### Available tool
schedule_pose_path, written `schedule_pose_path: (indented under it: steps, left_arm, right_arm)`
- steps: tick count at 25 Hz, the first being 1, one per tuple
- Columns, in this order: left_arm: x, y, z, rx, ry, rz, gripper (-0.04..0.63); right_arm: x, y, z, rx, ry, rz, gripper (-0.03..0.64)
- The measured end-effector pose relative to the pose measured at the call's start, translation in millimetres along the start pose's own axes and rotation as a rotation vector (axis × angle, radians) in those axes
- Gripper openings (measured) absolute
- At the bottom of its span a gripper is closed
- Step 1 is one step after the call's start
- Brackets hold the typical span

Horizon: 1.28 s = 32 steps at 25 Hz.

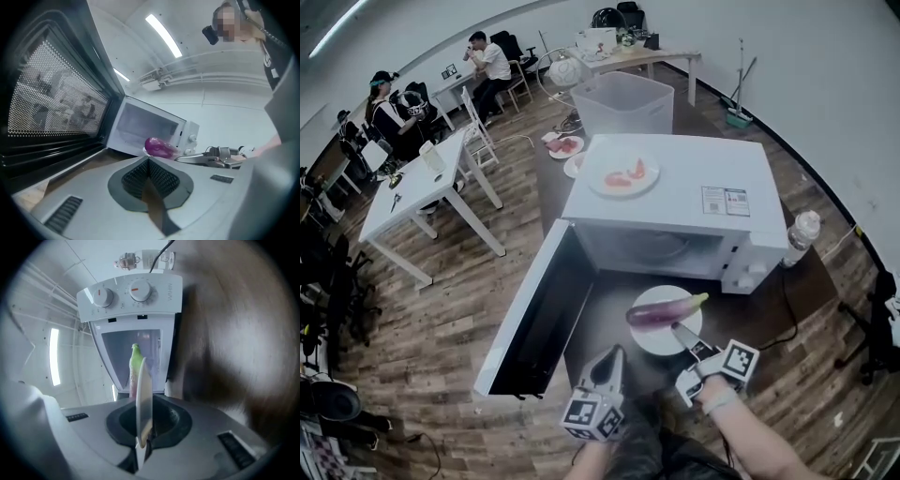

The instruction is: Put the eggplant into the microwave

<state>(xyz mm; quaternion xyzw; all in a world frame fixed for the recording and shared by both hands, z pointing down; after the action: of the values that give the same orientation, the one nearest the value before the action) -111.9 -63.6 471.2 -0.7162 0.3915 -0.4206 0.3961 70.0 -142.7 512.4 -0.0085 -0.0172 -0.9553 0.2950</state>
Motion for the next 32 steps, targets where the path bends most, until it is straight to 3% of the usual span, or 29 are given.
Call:
schedule_pose_path:
  steps: [10, 16, 21, 32]
  left_arm:
    - [23.2, -1.8, -10.9, 0.045, -0.039, 0.005, 0.002]
    - [33.2, -0.1, -8.3, 0.003, -0.084, 0.023, 0.002]
    - [46.5, 3.3, -7.7, 0.049, -0.123, 0.027, 0.003]
    - [79.4, 18.3, -4.0, 0.058, -0.182, -0.029, 0.002]
  right_arm:
    - [26.3, 20.0, 19.8, 0.004, 0.011, 0.031, 0.009]
    - [43.5, 31.7, 12.3, 0.002, 0.021, 0.054, 0.009]
    - [52.5, 40.1, 13.8, -0.005, 0.022, 0.069, 0.009]
    - [76.2, 59.2, 7.8, -0.020, 0.035, 0.110, 0.009]
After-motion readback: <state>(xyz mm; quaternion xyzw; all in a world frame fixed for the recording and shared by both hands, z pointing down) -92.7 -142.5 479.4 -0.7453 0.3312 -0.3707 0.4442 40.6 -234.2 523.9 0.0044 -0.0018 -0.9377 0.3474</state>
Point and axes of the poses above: the fingertips, and each gripper's own axes: x forward along the fingers, z to its right, y out of its top, the point moved 6 cm from there along -x, backward along the fingers, and after that the axes turned 9 degrees about -z, right-handed, at the moved point
